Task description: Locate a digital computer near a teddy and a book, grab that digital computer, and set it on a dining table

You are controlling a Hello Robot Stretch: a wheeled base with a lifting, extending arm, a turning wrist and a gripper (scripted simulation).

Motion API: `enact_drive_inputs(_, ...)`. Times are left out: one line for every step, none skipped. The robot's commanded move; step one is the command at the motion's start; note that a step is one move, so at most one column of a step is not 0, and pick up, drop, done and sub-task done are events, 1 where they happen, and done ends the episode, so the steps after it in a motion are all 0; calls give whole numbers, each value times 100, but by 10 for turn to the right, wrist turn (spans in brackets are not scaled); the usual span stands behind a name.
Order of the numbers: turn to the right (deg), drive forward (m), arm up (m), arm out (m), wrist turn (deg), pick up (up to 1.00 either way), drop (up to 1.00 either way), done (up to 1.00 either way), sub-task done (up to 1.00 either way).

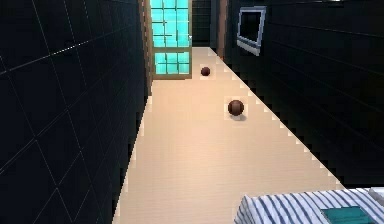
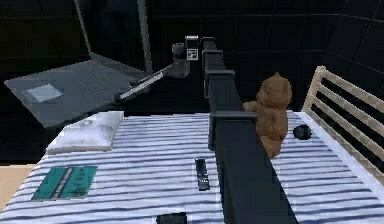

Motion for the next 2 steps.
enact_drive_inputs(0,0,0,0,-450,0,0,0,0)
enact_drive_inputs(0,0,0,0,-90,0,0,0,0)
